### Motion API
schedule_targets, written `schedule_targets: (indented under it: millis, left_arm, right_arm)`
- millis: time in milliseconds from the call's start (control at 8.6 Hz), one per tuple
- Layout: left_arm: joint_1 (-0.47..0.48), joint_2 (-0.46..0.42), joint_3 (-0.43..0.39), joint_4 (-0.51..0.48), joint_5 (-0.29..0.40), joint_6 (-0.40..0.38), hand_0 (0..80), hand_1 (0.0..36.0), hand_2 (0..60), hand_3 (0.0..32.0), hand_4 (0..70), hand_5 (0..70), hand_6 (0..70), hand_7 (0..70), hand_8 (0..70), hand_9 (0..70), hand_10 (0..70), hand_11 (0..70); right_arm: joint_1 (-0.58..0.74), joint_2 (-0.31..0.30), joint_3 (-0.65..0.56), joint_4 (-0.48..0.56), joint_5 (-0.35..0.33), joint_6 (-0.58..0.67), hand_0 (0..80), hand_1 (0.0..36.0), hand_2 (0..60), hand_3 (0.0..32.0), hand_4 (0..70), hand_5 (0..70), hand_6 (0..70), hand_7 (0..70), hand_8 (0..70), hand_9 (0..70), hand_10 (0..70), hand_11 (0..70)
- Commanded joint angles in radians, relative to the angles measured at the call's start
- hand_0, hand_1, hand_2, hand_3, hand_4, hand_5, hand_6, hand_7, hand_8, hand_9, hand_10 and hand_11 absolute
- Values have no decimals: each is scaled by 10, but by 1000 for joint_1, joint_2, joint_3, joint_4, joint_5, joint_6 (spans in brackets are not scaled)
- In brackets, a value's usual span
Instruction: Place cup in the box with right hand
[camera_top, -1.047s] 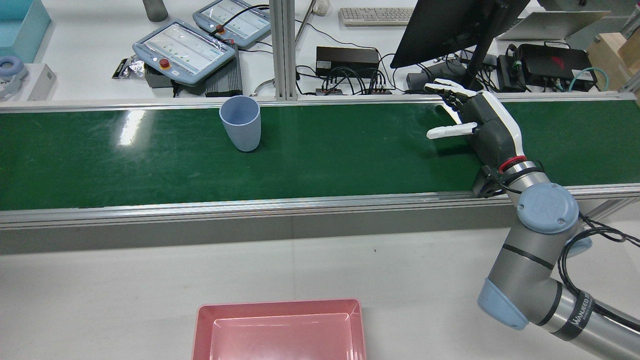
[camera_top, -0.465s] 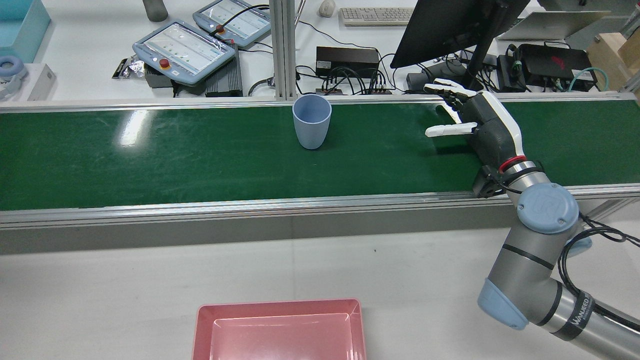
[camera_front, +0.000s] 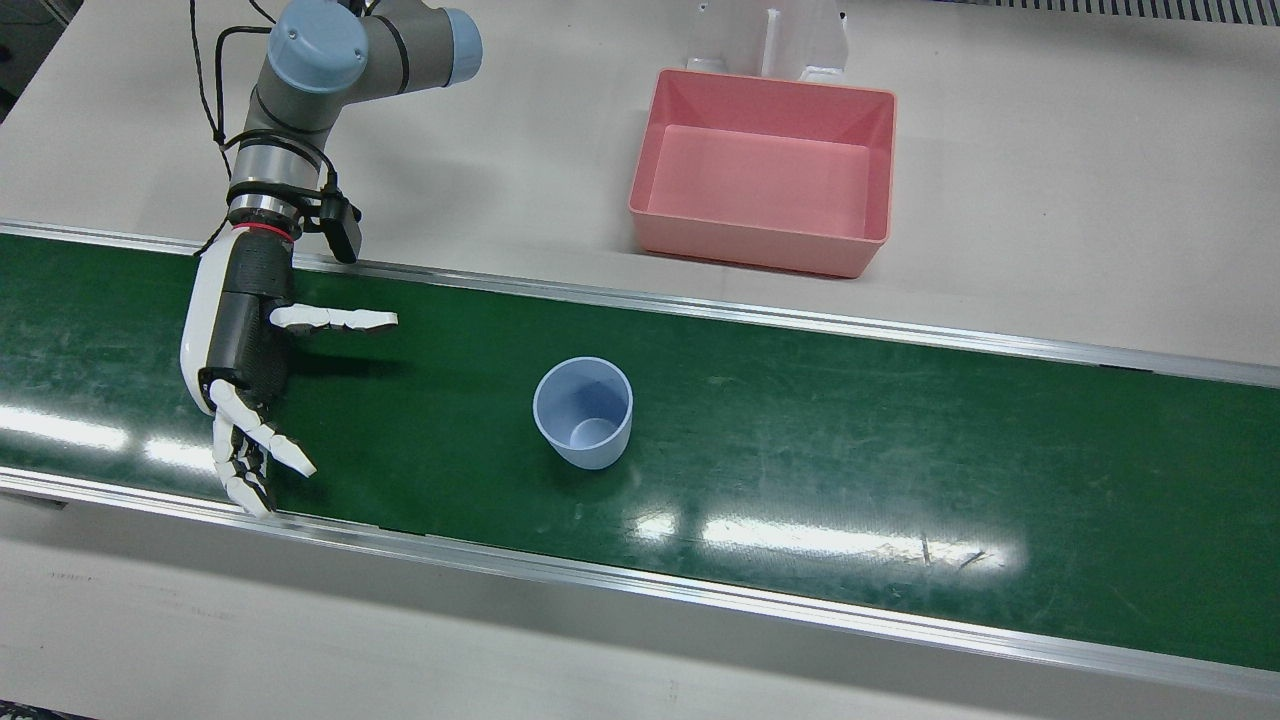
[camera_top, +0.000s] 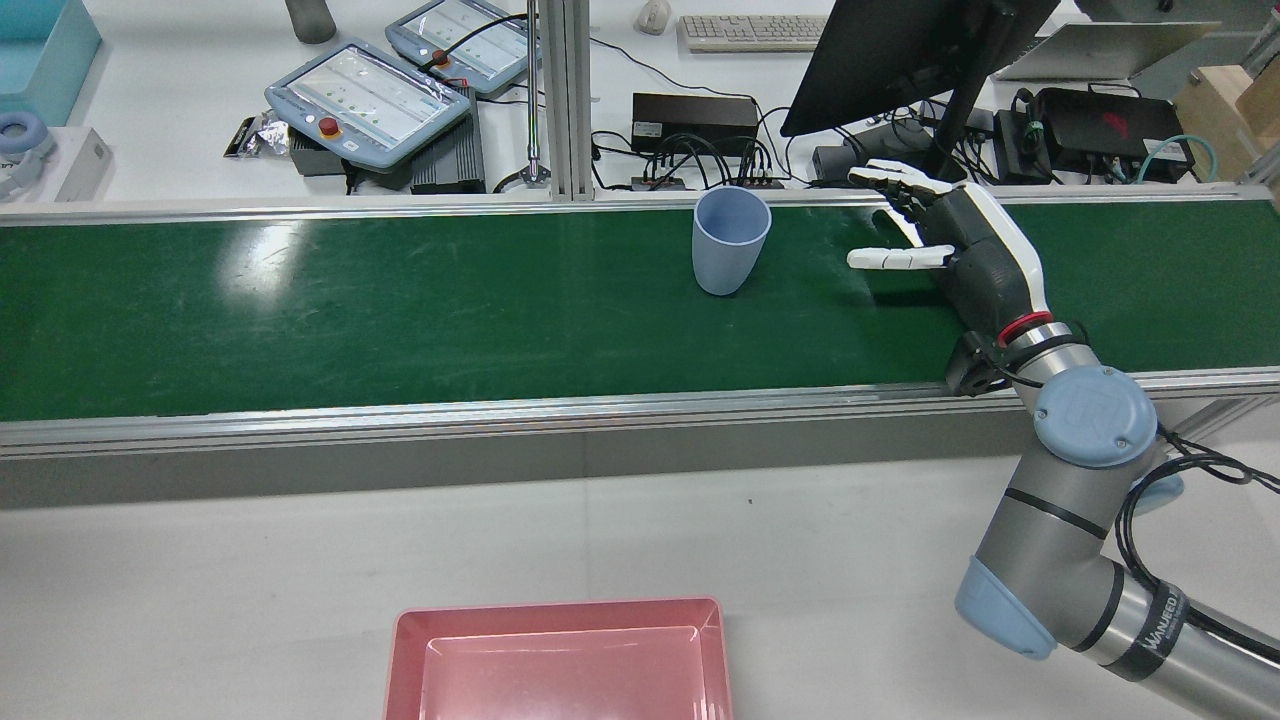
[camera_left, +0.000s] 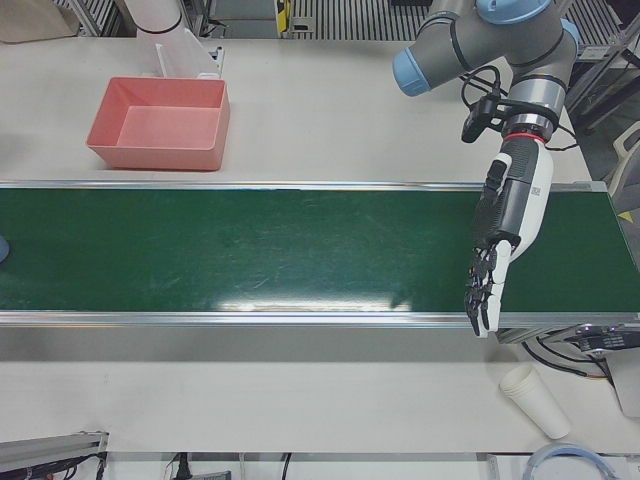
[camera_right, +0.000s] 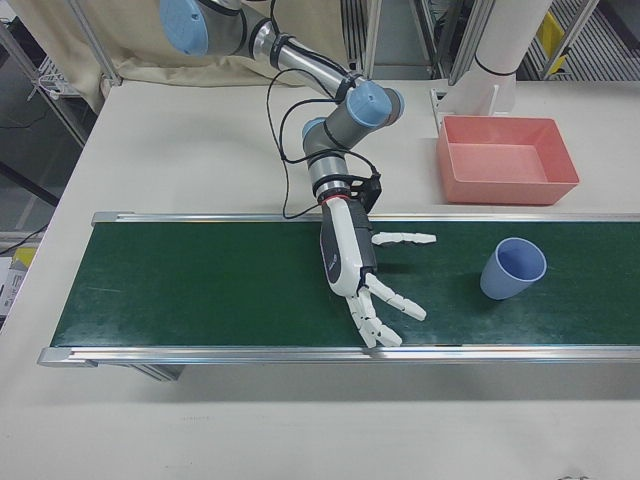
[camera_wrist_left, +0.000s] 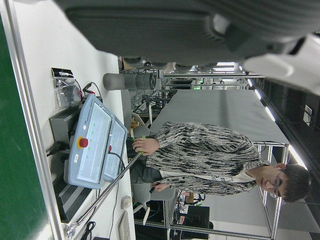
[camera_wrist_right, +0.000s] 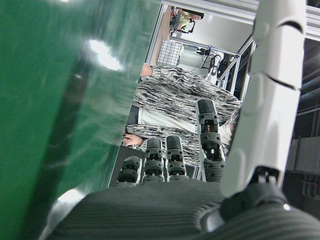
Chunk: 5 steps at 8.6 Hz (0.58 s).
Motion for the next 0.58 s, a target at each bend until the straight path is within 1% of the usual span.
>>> schedule_targets:
  millis: [0, 116, 233, 349, 465]
  left_arm:
    - [0, 0, 0, 0, 0, 0, 0, 0, 0, 0, 0, 0, 0, 0, 0, 0, 0, 0]
    - [0, 0, 0, 0, 0, 0, 0, 0, 0, 0, 0, 0, 0, 0, 0, 0, 0, 0]
    - [0, 0, 0, 0, 0, 0, 0, 0, 0, 0, 0, 0, 0, 0, 0, 0, 0, 0]
    - [0, 0, 0, 0, 0, 0, 0, 0, 0, 0, 0, 0, 0, 0, 0, 0, 0, 0]
    - [0, 0, 0, 2, 0, 0, 0, 0, 0, 0, 0, 0, 0, 0, 0, 0, 0, 0]
  right_arm:
    - [0, 0, 1, 0, 0, -3, 589, 167, 31, 0, 155, 81, 75, 256, 115, 182, 60, 109]
    - [0, 0, 1, 0, 0, -3, 602, 150, 0, 0, 187, 81, 76, 263, 116, 184, 60, 108]
    - [-2, 0, 1, 0, -2, -3, 590, 169, 34, 0, 177, 80, 78, 269, 119, 188, 61, 110]
    - [-2, 2, 1, 0, 0, -3, 603, 154, 0, 0, 215, 81, 81, 284, 123, 197, 66, 117]
    - [0, 5, 1, -2, 0, -3, 603, 197, 55, 0, 246, 87, 97, 348, 148, 240, 80, 137]
